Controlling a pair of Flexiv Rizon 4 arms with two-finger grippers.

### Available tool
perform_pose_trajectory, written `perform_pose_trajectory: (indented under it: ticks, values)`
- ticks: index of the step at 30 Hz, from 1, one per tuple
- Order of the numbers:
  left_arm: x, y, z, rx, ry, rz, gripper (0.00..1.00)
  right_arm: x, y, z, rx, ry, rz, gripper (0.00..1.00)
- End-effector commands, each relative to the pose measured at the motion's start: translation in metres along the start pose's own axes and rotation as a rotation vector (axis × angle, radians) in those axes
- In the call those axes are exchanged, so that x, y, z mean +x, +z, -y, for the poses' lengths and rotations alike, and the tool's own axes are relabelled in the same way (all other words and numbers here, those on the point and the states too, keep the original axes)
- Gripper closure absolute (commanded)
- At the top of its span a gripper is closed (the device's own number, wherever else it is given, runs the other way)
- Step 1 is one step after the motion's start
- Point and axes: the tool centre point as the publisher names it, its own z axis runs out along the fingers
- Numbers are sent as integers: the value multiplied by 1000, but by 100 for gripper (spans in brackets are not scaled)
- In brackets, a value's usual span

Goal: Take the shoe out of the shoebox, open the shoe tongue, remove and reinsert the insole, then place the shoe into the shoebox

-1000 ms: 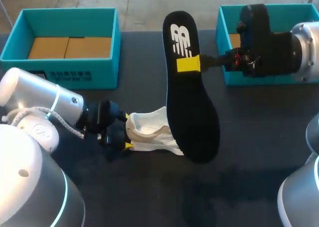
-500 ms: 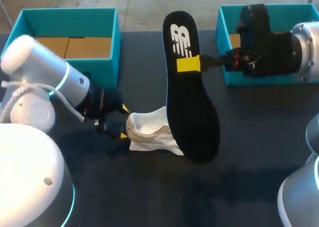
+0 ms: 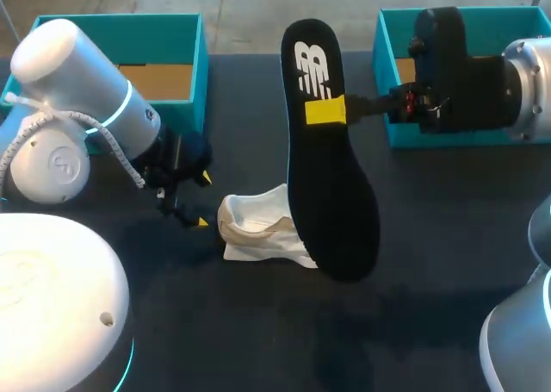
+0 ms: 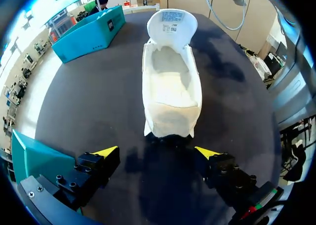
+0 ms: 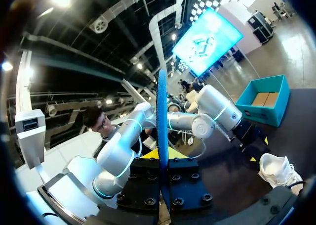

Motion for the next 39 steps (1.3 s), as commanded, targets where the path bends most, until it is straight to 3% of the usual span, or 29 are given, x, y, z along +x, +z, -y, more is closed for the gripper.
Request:
perform_pose_trajectory:
  ticks: [1, 2, 4, 8, 17, 27, 39]
  values:
    - [0, 0, 2, -21, 0, 1, 0, 0, 2, 0, 0, 3, 3, 100]
    - [0, 0, 2, -21, 0, 1, 0, 0, 2, 0, 0, 3, 3, 100]
    - [-1, -8, 4, -119, 39, -5, 0, 0, 2, 0, 0, 3, 3, 100]
    - [3, -22, 9, -221, 86, -53, 0, 0, 2, 0, 0, 3, 3, 100]
    - [6, -37, 24, -342, 97, -68, 0, 0, 2, 0, 0, 3, 3, 100]
    - [17, -47, 37, -404, 83, -11, 0, 0, 2, 0, 0, 3, 3, 100]
    - [21, -46, 36, -388, 69, -4, 0, 0, 2, 0, 0, 3, 3, 100]
